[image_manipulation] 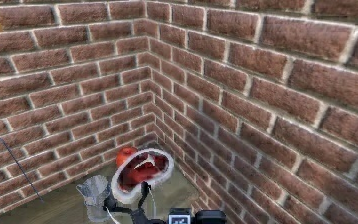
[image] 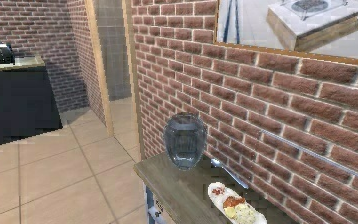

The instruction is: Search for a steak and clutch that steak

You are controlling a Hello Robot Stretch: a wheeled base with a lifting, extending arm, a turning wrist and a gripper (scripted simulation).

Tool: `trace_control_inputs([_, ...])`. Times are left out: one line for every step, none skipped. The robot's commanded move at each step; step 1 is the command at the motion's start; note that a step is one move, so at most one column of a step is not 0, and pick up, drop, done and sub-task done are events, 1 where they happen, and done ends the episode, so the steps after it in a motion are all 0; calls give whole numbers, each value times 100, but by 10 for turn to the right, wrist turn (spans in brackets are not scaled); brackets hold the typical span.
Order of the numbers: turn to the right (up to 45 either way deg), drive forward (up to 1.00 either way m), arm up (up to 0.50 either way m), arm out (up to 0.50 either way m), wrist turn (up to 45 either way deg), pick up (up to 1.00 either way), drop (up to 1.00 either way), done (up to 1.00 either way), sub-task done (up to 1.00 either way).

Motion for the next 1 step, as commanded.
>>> trace_control_inputs([0,0,0,0,0,0,0,100,0])
